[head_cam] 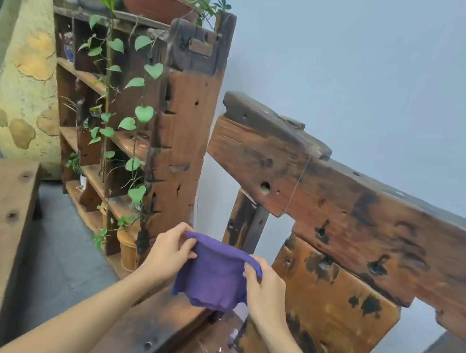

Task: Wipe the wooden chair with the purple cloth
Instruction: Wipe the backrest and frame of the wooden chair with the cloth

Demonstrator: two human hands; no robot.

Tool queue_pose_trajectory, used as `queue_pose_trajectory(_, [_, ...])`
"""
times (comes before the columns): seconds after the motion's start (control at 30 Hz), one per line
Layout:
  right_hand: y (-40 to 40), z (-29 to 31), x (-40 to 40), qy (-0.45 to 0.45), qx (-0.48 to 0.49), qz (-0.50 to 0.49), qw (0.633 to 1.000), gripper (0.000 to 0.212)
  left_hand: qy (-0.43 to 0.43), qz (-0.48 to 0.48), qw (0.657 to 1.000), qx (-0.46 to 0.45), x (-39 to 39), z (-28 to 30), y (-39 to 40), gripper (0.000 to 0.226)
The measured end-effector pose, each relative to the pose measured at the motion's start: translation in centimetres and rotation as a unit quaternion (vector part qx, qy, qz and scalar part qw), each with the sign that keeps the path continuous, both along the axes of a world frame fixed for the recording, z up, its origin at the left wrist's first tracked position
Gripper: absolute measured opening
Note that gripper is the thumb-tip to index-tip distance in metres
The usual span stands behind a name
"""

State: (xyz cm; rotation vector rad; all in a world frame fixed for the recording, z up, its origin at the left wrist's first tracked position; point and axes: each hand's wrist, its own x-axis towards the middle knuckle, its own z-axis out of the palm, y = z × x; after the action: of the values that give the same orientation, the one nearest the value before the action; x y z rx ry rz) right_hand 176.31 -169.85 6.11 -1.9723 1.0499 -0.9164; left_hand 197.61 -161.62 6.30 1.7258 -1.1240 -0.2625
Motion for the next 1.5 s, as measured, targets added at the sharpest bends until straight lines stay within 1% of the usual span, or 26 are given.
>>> queue_pose_trajectory(0.17, [-7.1,3.1,7.9,0.014,-0.111,-0.042,0.993,0.022,-0.015,-0.009,0.999,-0.036,7.6,1.6,-9.5,0.008])
queue_pose_trajectory(0.3, [-13.5,7.7,14.8,-0.047,-0.201,-0.142,0.968,0.021,-0.016,-0.081,0.994,-0.071,15.0,6.3,-17.8,0.005])
queue_pose_trajectory(0.4, [-17.1,11.6,18.2,-0.095,-0.221,-0.22,0.946,0.022,-0.025,-0.15,0.982,-0.113,18.1,10.8,-22.0,0.004])
queue_pose_trajectory(0.5, [-21.1,15.7,21.9,-0.129,-0.253,-0.27,0.92,0.022,-0.08,-0.189,0.964,-0.167,21.4,15.5,-26.4,0.007])
queue_pose_trajectory(0.67, [-27.0,22.6,25.1,-0.134,-0.322,-0.323,0.88,0.025,-0.172,-0.188,0.937,-0.239,24.8,21.7,-33.4,0.01])
queue_pose_trajectory(0.7, [-28.2,23.7,25.6,-0.114,-0.325,-0.324,0.881,0.031,-0.192,-0.183,0.933,-0.244,25.2,22.6,-34.9,0.011])
queue_pose_trajectory(0.73, [-29.1,24.5,26.2,-0.076,-0.313,-0.312,0.894,0.042,-0.213,-0.171,0.931,-0.244,25.5,23.2,-36.2,0.012])
queue_pose_trajectory(0.77, [-29.9,24.9,27.1,-0.015,-0.291,-0.301,0.908,0.056,-0.228,-0.154,0.931,-0.241,25.8,23.8,-37.4,0.013])
queue_pose_trajectory(0.8, [-30.7,24.7,28.0,0.074,-0.271,-0.3,0.912,0.067,-0.236,-0.134,0.934,-0.234,26.1,24.2,-38.6,0.014])
queue_pose_trajectory(0.83, [-31.2,24.2,29.0,0.173,-0.27,-0.312,0.894,0.068,-0.241,-0.119,0.937,-0.223,26.3,24.3,-39.6,0.016])
queue_pose_trajectory(0.87, [-31.7,23.6,30.0,0.256,-0.286,-0.33,0.862,0.062,-0.243,-0.109,0.941,-0.208,26.7,24.2,-40.4,0.018])
queue_pose_trajectory(0.9, [-32.3,23.3,30.9,0.307,-0.3,-0.346,0.834,0.057,-0.24,-0.106,0.945,-0.195,27.1,24.0,-41.1,0.02])
queue_pose_trajectory(0.93, [-32.7,23.2,31.5,0.323,-0.301,-0.358,0.823,0.061,-0.227,-0.105,0.949,-0.189,27.6,23.5,-41.5,0.022])
queue_pose_trajectory(0.97, [-33.4,23.6,32.1,0.322,-0.293,-0.36,0.825,0.069,-0.202,-0.105,0.956,-0.185,28.3,23.0,-41.9,0.024])
queue_pose_trajectory(1.03, [-35.3,25.0,32.9,0.318,-0.235,-0.341,0.853,0.081,-0.108,-0.124,0.977,-0.137,30.2,22.0,-42.3,0.038])
queue_pose_trajectory(1.07, [-36.3,25.9,33.4,0.329,-0.187,-0.326,0.866,0.085,-0.046,-0.153,0.983,-0.086,31.0,21.5,-42.4,0.05])
queue_pose_trajectory(1.1, [-37.1,27.0,34.2,0.345,-0.134,-0.303,0.878,0.086,0.022,-0.198,0.979,-0.033,31.6,20.9,-42.3,0.063])
queue_pose_trajectory(1.13, [-37.7,28.0,35.2,0.355,-0.089,-0.271,0.89,0.086,0.089,-0.253,0.963,0.011,31.8,20.2,-42.2,0.074])
queue_pose_trajectory(1.2, [-38.9,29.3,37.3,0.359,-0.046,-0.21,0.908,0.082,0.185,-0.334,0.923,0.045,31.2,18.6,-42.3,0.083])
queue_pose_trajectory(1.27, [-39.5,30.0,39.4,0.351,-0.045,-0.171,0.919,0.079,0.3,-0.326,0.896,0.025,31.1,17.4,-42.6,0.084])
queue_pose_trajectory(1.3, [-39.6,30.1,40.4,0.351,-0.053,-0.158,0.921,0.078,0.383,-0.315,0.868,0.015,31.5,16.8,-43.0,0.086])
queue_pose_trajectory(1.33, [-39.4,30.3,41.2,0.354,-0.064,-0.152,0.921,0.078,0.464,-0.313,0.829,0.011,32.0,16.1,-43.3,0.089])
queue_pose_trajectory(1.37, [-39.3,30.3,42.0,0.361,-0.075,-0.147,0.918,0.075,0.525,-0.316,0.79,0.01,32.6,15.3,-43.5,0.092])
queue_pose_trajectory(1.4, [-39.3,30.3,42.8,0.377,-0.097,-0.141,0.91,0.069,0.559,-0.316,0.766,0.015,33.2,14.4,-43.5,0.095])
queue_pose_trajectory(1.43, [-39.3,30.2,43.7,0.409,-0.13,-0.134,0.894,0.06,0.571,-0.309,0.761,0.024,33.6,13.4,-43.6,0.096])
queue_pose_trajectory(1.5, [-38.7,30.0,45.4,0.485,-0.187,-0.127,0.845,0.037,0.561,-0.267,0.781,0.056,33.6,11.1,-43.5,0.095])
